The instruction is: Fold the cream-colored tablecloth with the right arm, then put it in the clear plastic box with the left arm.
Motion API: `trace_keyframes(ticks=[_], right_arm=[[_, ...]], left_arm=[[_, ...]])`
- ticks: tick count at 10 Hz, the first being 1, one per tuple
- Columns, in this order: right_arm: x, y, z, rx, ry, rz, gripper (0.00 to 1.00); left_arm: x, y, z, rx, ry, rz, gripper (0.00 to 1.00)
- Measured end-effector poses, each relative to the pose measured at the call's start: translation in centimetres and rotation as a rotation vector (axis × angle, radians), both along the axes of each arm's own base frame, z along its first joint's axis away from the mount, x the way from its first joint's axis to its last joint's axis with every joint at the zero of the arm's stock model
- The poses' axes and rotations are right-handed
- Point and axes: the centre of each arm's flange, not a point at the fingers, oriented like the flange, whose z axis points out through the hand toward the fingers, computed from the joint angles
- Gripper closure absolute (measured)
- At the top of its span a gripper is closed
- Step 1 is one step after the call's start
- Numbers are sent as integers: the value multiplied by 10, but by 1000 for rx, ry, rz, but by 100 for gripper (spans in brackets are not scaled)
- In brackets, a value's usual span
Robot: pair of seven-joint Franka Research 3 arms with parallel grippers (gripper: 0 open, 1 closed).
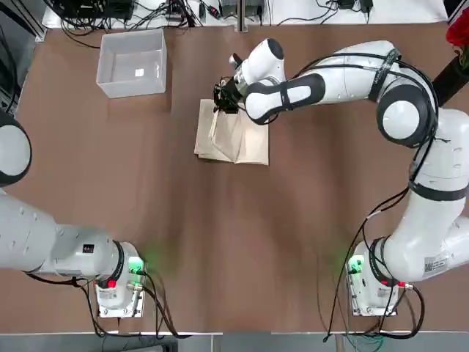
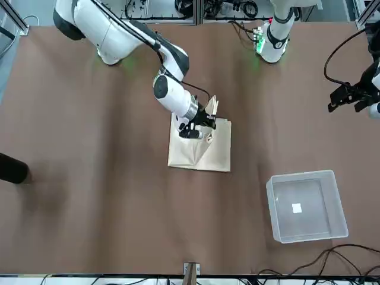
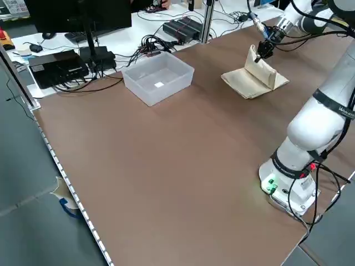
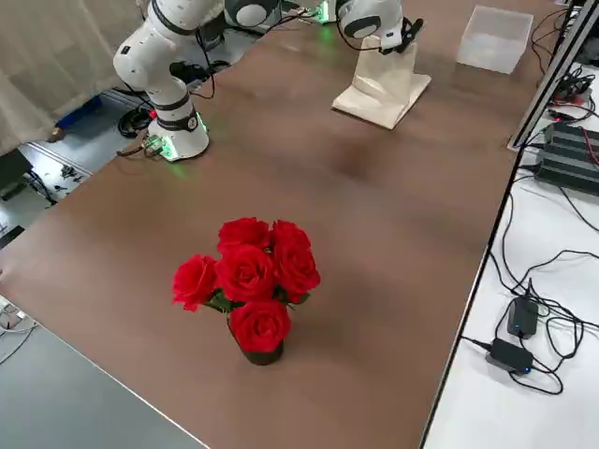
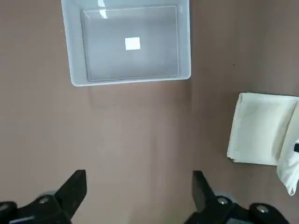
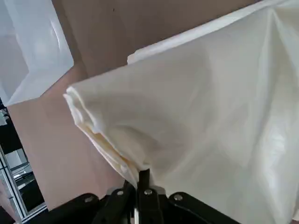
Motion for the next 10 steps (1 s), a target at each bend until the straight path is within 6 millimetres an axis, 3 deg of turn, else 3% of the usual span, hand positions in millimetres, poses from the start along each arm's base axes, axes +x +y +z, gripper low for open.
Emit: trace_keyframes(ticks=[2,8,10], right_arm=[[5,3,-2,10,1,-6,92],[12,1,1,17,-3,-27,60],[29,-12,8,19,-15,-53,29]], left_arm=[[0,0,0,0,1,0,0],[1,1,-1,0,2,1,0],[1,-3,-1,0,1,-6,0]])
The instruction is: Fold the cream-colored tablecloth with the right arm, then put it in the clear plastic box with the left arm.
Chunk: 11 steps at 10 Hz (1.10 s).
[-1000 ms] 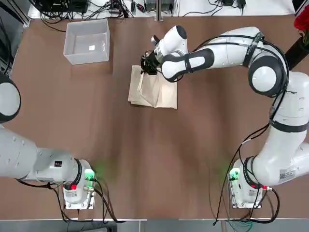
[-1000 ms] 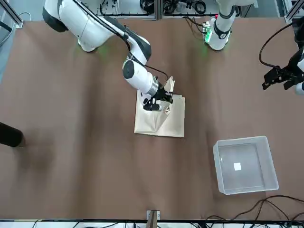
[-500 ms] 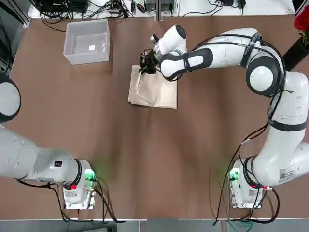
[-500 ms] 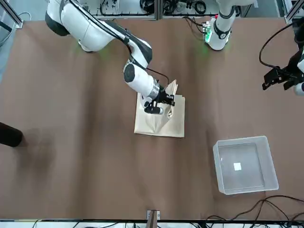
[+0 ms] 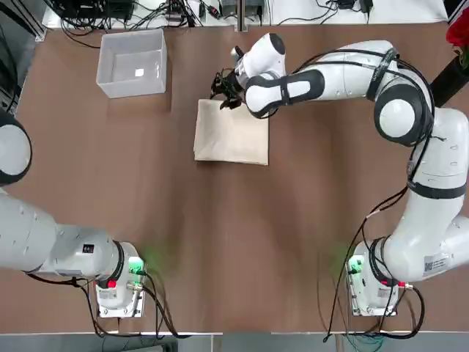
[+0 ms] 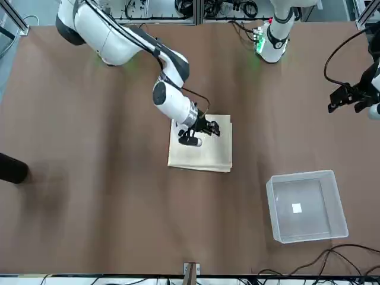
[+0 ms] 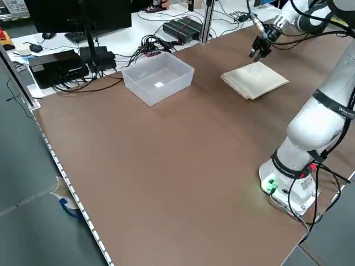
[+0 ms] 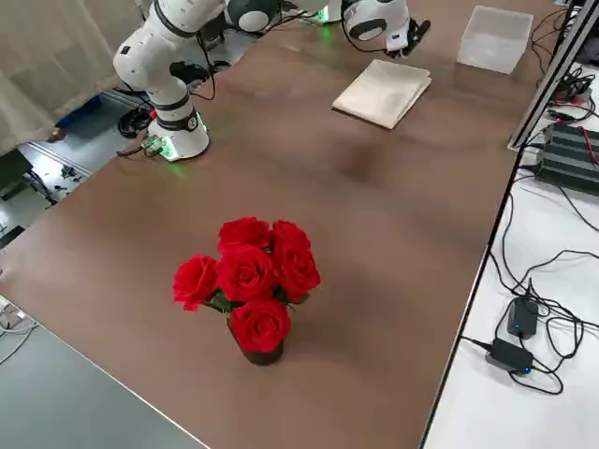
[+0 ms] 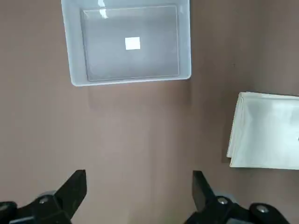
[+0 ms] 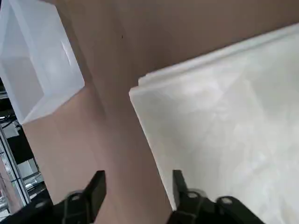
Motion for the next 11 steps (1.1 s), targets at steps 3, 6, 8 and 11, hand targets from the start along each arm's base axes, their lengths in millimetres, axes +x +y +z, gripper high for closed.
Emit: trace_keyframes(ticks=[3,6,8,11], right_arm=[[19,-31,44,-92,-5,21,0],[50,-111,120,-301,-59,-5,0],[70,-173,142,-395,-143,-14,0],[91,-277,173,-519,-190,29,0]], left_arm=[[0,-22,-2,0,7,-47,0],[6,-38,-19,2,38,-100,0],[14,-48,-46,-24,88,-133,0],[27,-64,-95,-171,171,-152,0]])
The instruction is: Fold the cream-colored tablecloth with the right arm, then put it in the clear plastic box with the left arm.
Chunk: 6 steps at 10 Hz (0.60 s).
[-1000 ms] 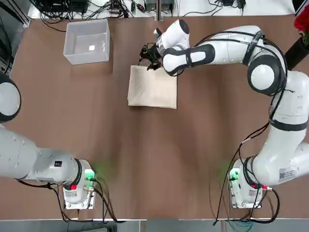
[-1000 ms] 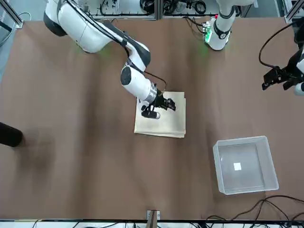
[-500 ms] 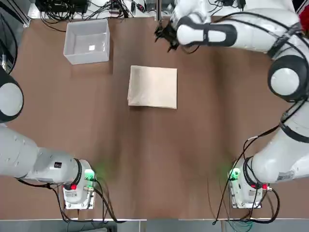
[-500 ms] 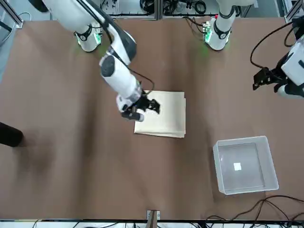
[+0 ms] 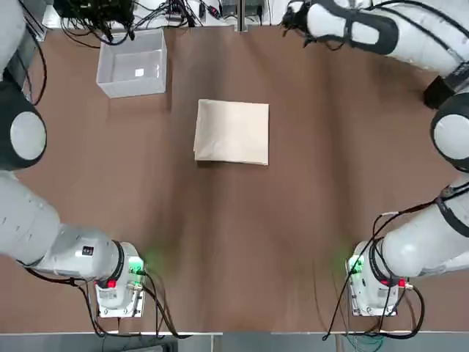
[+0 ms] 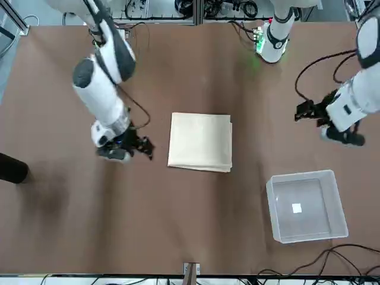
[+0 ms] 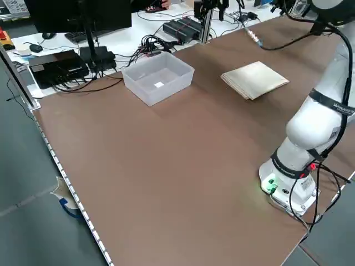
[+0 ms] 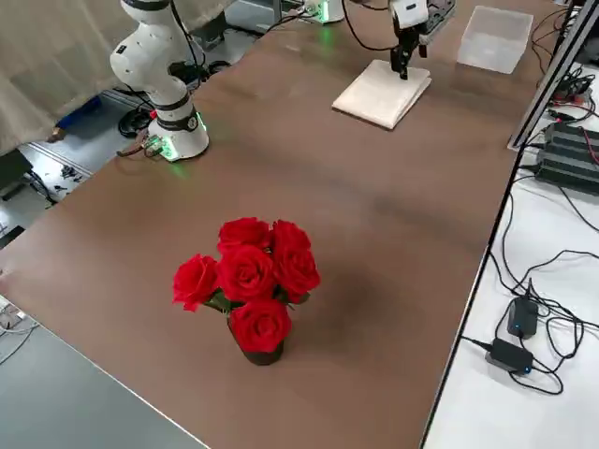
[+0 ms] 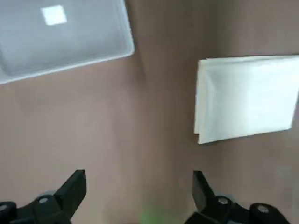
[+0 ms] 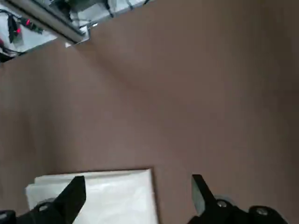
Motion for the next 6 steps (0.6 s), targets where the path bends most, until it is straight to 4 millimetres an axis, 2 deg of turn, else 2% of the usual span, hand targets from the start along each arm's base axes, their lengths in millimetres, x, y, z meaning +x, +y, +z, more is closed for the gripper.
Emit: trace_keyframes(ticks=[2,4,5,6], right_arm=[[0,-89,48,-80,12,55,0],[-13,-176,94,-133,67,87,0],[-19,-209,117,-142,99,93,0],[-23,-225,137,-145,113,88,0]], left_arm=[[7,-13,-42,-79,22,-2,0],[-2,-34,-100,-106,25,11,0],[-11,-44,-131,-102,13,17,0],[-22,-51,-161,-106,2,30,0]])
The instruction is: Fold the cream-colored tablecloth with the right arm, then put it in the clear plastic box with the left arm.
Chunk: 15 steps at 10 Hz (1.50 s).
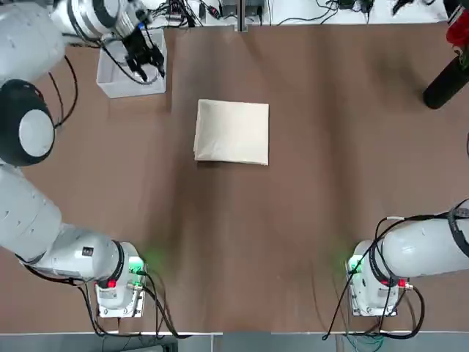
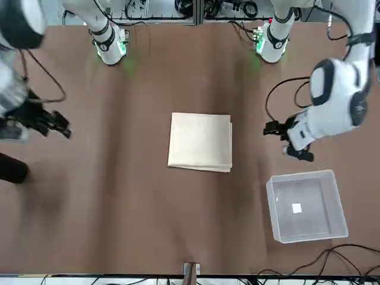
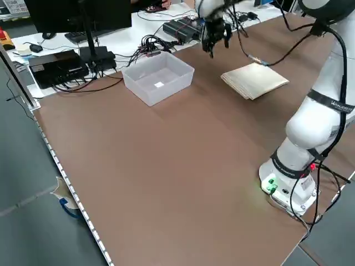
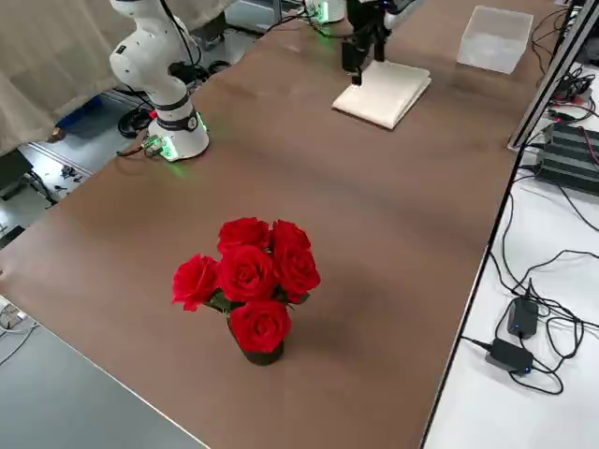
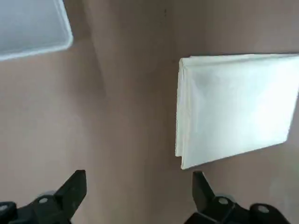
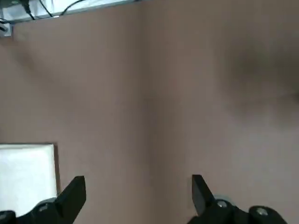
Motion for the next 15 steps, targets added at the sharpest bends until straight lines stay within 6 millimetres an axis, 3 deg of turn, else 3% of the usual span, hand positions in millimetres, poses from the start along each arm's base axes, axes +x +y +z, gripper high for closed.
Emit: trace_keyframes(ticks=[2,4,7,11,15], right_arm=[[-2,-15,18,-12,-1,-20,0],[4,-24,9,-17,10,-34,0],[17,-32,-11,-41,29,-45,0],[22,-30,-16,-55,33,-4,0],[22,-29,-16,-59,33,26,0]], left_arm=[[-22,-2,-48,-51,-2,19,0],[-34,-1,-76,-108,12,54,0],[-45,-34,-115,-115,-19,70,0],[-57,-80,-162,-125,-52,71,0],[-45,-100,-187,-175,-40,136,1]])
